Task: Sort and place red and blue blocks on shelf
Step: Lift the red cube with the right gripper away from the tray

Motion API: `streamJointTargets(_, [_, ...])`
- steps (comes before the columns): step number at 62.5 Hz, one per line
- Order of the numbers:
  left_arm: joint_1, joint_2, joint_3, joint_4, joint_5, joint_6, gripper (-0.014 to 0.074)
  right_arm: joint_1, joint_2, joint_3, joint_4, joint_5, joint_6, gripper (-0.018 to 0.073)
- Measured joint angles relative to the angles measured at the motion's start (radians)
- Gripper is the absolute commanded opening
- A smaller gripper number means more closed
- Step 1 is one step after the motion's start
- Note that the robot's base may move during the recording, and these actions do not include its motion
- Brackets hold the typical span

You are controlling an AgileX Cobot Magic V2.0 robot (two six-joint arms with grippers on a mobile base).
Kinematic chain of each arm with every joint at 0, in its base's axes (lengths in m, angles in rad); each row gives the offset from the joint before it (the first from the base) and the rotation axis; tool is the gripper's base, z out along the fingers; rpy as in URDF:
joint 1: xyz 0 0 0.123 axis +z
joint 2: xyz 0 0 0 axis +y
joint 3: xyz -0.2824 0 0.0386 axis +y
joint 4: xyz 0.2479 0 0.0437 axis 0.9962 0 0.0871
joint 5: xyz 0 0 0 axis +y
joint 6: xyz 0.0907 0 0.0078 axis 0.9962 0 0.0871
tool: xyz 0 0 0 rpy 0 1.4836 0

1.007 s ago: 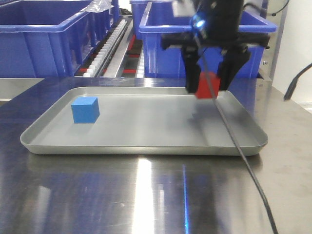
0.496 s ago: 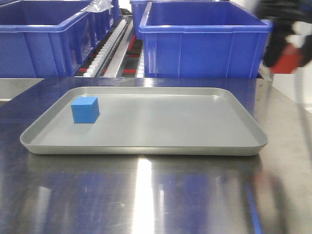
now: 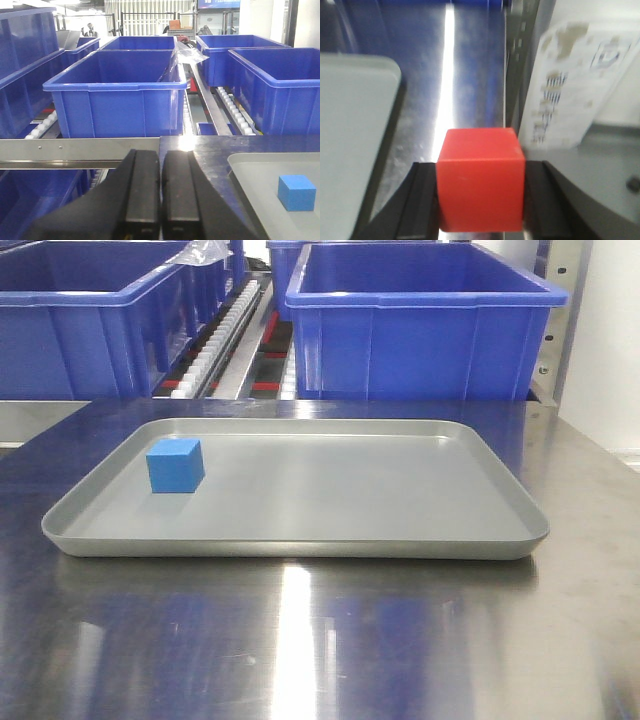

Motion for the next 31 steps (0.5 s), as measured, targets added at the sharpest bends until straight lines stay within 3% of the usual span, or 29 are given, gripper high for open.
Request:
streamJointTargets(17, [0.0,0.0,0.0,0.0,0.0,0.0,0.0125,0.0,-0.288,0.147,-0.001,-0.029,0.097,0.0051])
streamJointTargets(31, [0.0,0.0,0.0,0.0,0.0,0.0,0.0125,0.0,-0.498,0.233,-0.132,-0.031,0.158,0.0051])
